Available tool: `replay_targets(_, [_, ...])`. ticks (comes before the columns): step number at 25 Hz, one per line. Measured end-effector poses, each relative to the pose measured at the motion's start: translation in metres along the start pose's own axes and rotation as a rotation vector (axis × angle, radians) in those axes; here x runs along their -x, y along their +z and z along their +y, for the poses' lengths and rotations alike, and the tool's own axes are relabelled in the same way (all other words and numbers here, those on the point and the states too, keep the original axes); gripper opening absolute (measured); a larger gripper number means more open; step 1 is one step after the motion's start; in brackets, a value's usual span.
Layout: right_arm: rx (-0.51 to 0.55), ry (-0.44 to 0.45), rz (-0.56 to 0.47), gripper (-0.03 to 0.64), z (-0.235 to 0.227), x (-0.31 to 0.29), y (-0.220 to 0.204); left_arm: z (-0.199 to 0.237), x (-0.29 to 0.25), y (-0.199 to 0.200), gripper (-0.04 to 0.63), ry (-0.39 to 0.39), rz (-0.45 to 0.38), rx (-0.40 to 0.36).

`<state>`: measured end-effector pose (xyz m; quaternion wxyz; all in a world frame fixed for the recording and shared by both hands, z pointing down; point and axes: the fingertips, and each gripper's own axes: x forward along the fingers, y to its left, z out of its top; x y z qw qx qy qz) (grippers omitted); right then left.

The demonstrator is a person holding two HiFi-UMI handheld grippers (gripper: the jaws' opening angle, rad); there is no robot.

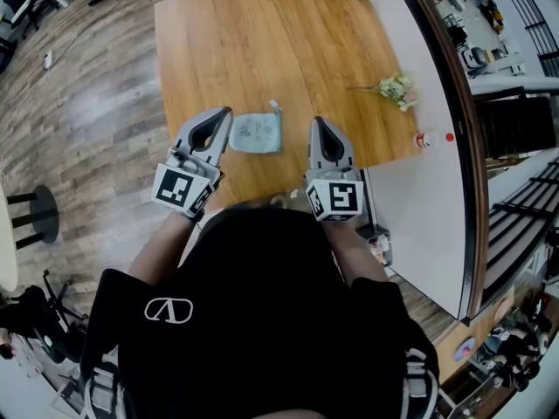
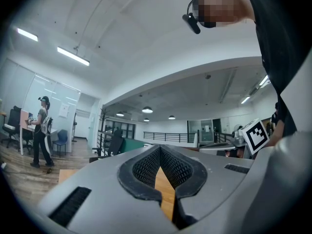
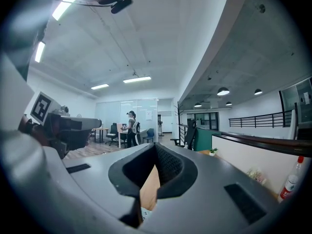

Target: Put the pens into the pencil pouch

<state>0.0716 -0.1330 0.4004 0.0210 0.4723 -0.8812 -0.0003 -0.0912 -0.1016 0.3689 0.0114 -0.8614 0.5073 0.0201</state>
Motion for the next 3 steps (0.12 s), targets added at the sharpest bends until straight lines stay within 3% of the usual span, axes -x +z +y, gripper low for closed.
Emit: replay_targets(3, [-0.004, 0.0, 0.001, -0.002, -0.0019, -0.0007, -0.0003, 0.0016, -0.0018, -0.0017, 0.003, 0.005, 0.005, 0.008])
